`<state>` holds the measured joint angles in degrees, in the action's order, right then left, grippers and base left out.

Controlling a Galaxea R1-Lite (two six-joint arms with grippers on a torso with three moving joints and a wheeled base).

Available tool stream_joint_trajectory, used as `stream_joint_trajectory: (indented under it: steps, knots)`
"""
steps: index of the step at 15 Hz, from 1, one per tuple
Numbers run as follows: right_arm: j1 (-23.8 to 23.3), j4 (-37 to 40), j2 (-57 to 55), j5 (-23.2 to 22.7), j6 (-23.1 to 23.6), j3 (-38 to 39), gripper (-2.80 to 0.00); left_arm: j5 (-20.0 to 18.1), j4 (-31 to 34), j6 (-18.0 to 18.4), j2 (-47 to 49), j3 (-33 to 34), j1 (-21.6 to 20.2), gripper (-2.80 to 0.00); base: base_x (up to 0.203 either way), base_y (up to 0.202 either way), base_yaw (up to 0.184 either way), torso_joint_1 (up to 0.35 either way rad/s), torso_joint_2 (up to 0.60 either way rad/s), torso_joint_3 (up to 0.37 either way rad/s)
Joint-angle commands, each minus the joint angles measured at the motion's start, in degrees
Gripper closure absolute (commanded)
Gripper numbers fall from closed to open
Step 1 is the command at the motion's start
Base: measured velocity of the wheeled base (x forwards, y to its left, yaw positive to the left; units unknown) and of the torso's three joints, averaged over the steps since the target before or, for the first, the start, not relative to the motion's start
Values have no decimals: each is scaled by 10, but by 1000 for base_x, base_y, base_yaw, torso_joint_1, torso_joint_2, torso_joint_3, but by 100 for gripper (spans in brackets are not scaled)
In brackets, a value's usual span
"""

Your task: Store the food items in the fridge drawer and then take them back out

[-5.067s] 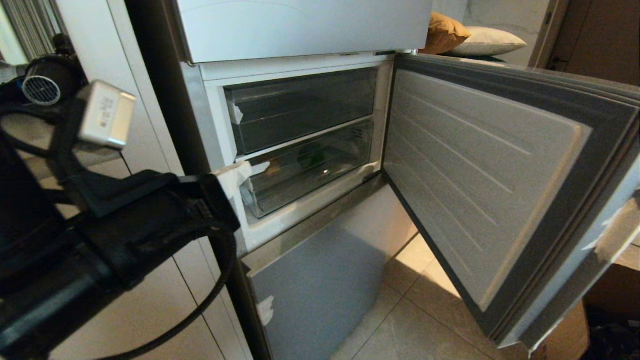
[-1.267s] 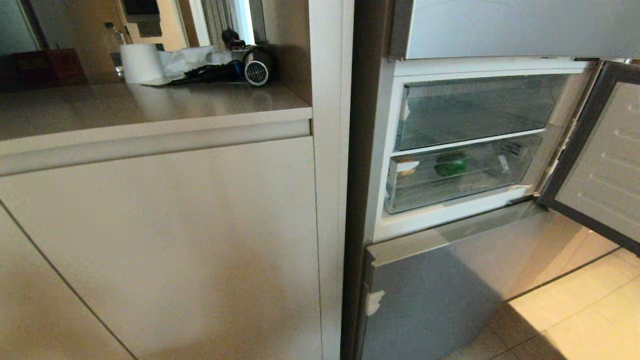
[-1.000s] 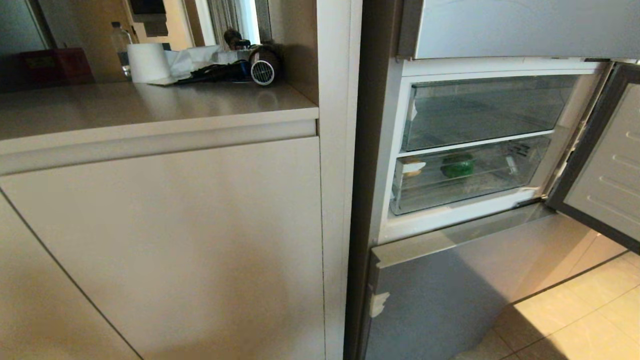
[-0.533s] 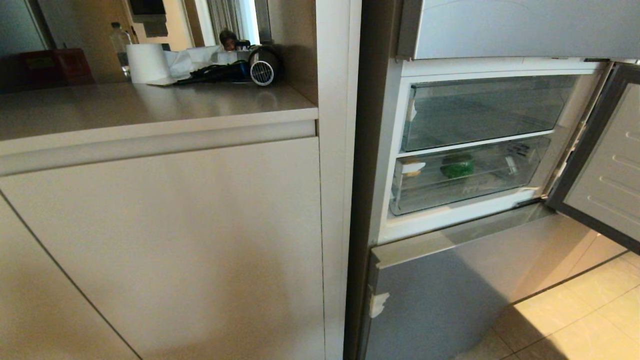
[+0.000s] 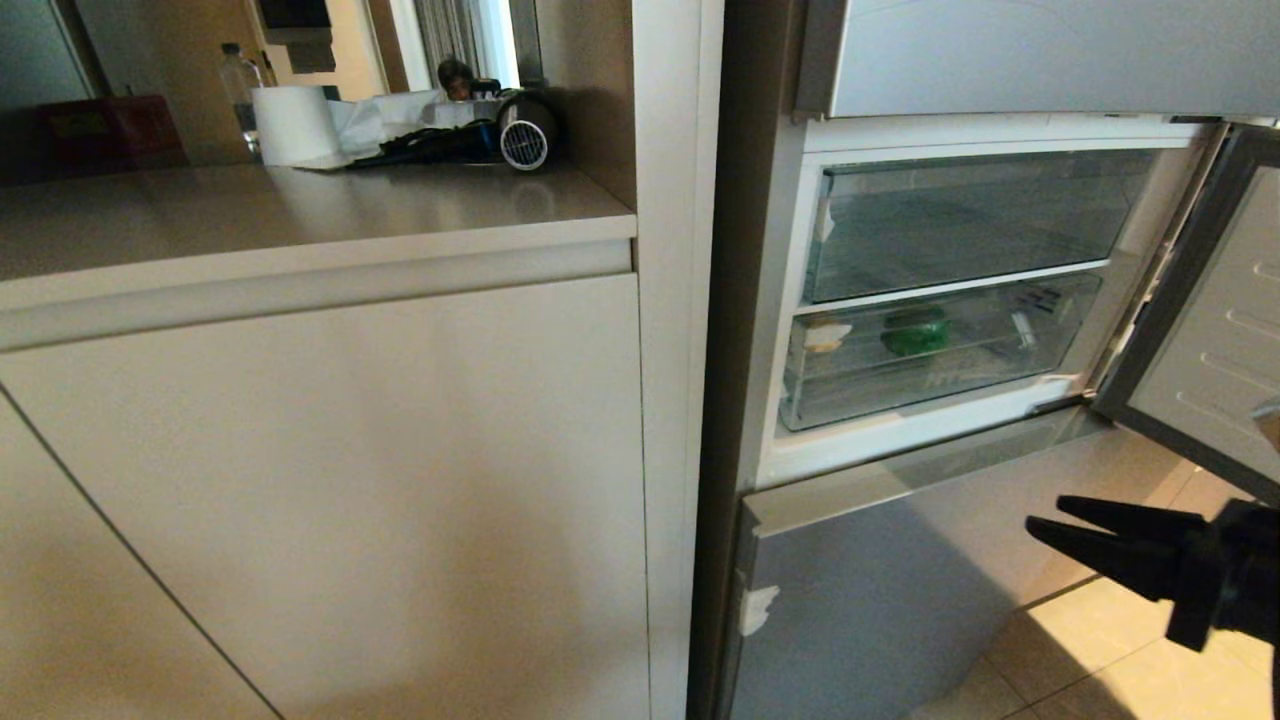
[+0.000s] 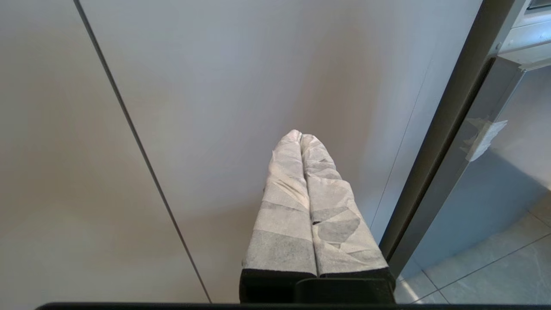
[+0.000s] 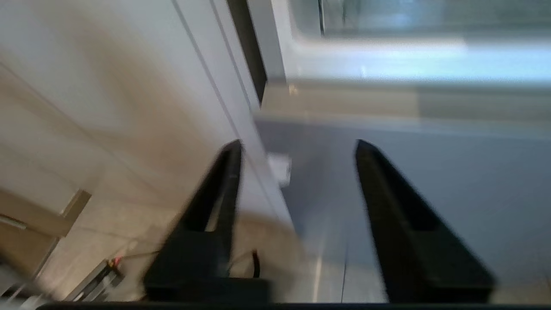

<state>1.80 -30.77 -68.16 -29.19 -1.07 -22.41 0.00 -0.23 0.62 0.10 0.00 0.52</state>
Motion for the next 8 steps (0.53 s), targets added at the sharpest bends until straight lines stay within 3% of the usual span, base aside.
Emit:
stream_joint_trajectory:
  steps: [1,4,8]
  knots:
    - [11,-136,-153,-8,1,-3,-280,0,0,0,1,0,0,0,0,0,0,0,0,0]
    - [51,-263,-249,-5,35,-10,-280,0,0,0,1,0,0,0,0,0,0,0,0,0]
    - [116,-354,-334,94,52,-50,-280,0,0,0,1,0,0,0,0,0,0,0,0,0]
